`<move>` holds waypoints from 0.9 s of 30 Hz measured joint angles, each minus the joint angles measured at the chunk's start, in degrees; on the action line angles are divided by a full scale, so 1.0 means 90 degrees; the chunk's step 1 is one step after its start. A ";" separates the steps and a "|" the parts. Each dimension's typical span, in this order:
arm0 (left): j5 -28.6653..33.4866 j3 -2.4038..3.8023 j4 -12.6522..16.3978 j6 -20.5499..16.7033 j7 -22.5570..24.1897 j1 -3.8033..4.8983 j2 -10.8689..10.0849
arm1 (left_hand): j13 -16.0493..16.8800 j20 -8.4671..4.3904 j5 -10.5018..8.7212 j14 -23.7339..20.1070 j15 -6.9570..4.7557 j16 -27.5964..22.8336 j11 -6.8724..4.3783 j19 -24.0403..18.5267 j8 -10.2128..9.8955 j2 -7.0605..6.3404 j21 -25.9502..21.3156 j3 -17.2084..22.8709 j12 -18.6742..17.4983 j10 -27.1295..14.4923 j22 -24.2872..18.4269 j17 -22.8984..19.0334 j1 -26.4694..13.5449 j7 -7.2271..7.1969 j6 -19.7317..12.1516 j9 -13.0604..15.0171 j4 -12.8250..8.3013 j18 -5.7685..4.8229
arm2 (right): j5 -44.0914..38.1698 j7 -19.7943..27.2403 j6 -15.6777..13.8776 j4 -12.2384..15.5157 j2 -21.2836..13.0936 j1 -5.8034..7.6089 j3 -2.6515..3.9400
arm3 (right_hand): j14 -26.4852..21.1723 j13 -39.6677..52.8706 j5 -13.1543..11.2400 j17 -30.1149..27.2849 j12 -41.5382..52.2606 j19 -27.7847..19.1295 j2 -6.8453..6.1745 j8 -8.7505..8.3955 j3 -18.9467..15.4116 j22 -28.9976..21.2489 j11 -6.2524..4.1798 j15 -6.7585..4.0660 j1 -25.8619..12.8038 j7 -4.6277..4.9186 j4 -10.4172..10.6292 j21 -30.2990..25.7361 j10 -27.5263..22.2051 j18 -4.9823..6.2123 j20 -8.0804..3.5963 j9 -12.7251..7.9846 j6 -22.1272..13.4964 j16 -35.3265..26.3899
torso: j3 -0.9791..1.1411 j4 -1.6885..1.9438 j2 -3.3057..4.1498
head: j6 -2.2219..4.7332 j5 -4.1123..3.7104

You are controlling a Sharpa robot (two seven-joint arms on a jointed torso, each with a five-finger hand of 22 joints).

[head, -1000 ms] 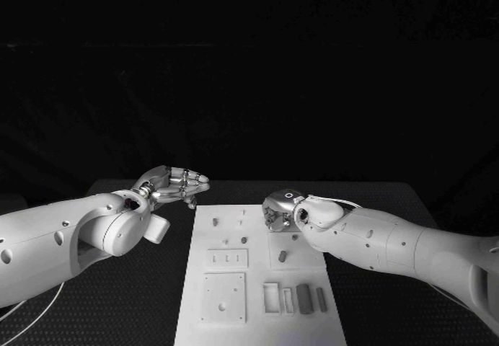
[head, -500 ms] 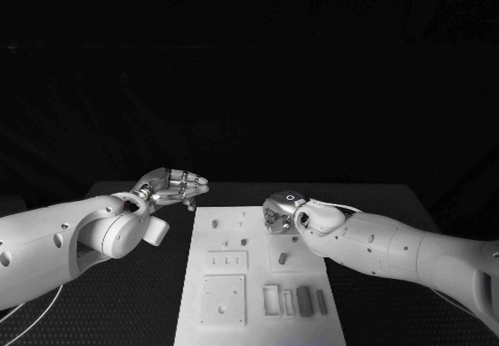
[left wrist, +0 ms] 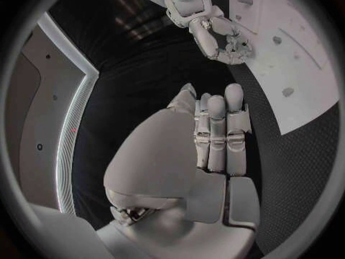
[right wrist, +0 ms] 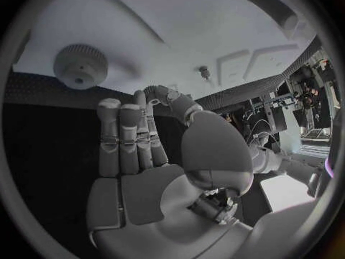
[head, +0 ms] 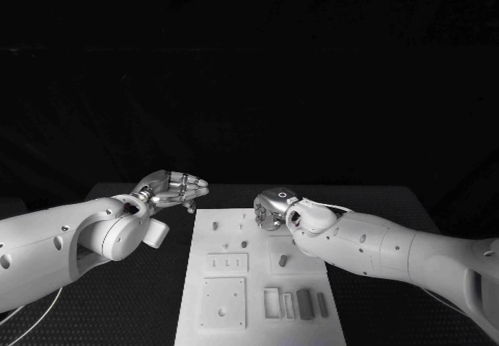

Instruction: Assemble the parts on the task board

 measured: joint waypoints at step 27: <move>0.0001 0.0004 0.0018 0.0000 0.0005 0.0002 0.0086 | 0.0007 -0.0013 0.0000 0.0000 0.0000 0.0024 -0.0005 0.0016 0.0000 0.0000 0.0000 0.0000 -0.0026 -0.0001 0.0011 -0.0011 0.0000 0.0016 0.0016 0.0010 0.0000 -0.0001 | -0.0012 -0.0129 -0.0255 -0.0591 0.0664 0.0017 0.0009 | -0.0017 0.0047 0.0012 -0.0002 0.0009 -0.0028 -0.0001 -0.0010 0.0011 0.0000 0.0001 -0.0010 0.0001 -0.0005 -0.0010 0.0050 -0.0005 -0.0019 -0.0021 0.0003 -0.0004 0.0027 | -0.0002 0.0012 0.0024 | 0.0070 0.0052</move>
